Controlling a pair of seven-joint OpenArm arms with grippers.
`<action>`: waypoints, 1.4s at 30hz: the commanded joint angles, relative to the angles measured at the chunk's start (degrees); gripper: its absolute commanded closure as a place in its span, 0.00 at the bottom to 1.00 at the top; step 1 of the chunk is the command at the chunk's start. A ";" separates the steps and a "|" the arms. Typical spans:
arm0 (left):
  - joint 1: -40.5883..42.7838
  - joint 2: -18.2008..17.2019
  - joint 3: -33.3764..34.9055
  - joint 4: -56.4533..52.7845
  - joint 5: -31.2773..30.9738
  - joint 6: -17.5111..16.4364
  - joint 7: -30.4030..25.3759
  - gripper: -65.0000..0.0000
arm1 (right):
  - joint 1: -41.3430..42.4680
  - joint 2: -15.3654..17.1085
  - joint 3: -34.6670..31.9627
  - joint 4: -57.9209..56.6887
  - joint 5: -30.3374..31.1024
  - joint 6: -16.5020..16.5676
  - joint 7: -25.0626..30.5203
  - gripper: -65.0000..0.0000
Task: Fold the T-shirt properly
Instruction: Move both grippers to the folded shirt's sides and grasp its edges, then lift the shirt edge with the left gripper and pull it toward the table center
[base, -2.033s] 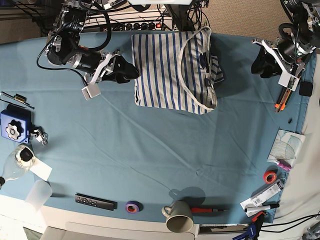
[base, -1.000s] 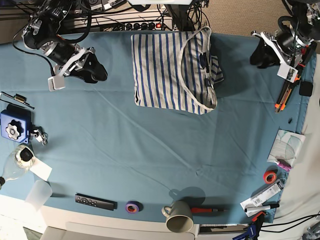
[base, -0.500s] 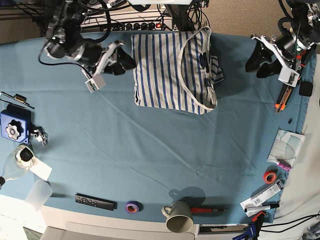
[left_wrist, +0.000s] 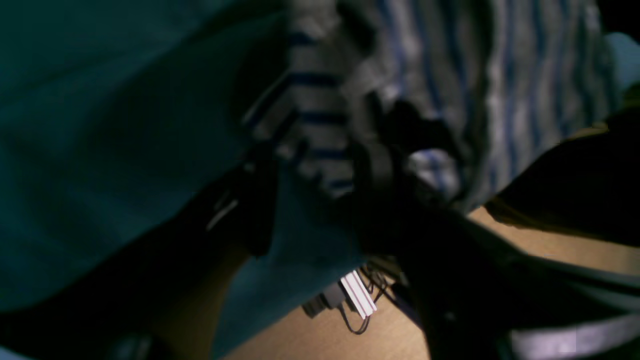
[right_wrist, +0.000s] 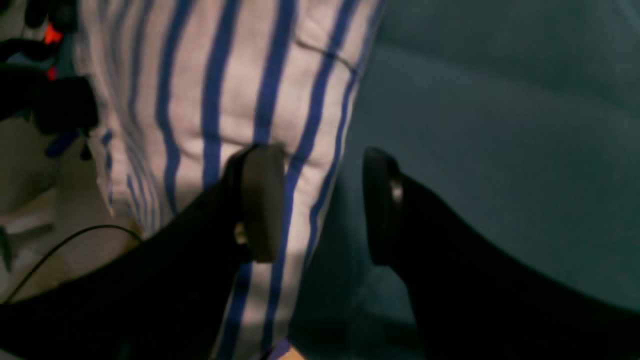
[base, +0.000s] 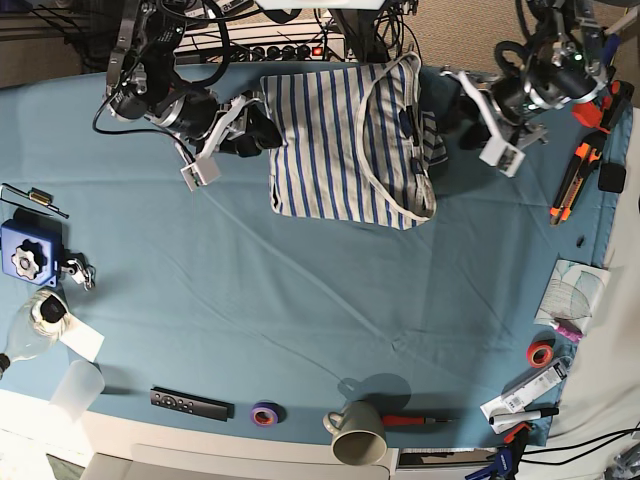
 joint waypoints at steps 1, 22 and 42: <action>-0.55 -0.46 0.87 0.81 -0.98 0.00 -1.22 0.60 | 0.31 0.31 0.00 0.07 1.22 0.39 0.74 0.60; -8.79 2.27 7.28 -12.85 -0.46 2.95 -0.07 0.62 | 0.31 0.15 -2.82 -0.44 6.78 0.37 -0.04 0.82; -14.71 5.66 7.28 -12.90 0.02 2.93 -0.63 0.67 | 0.15 0.15 -14.51 -0.42 0.57 -2.80 -2.75 0.97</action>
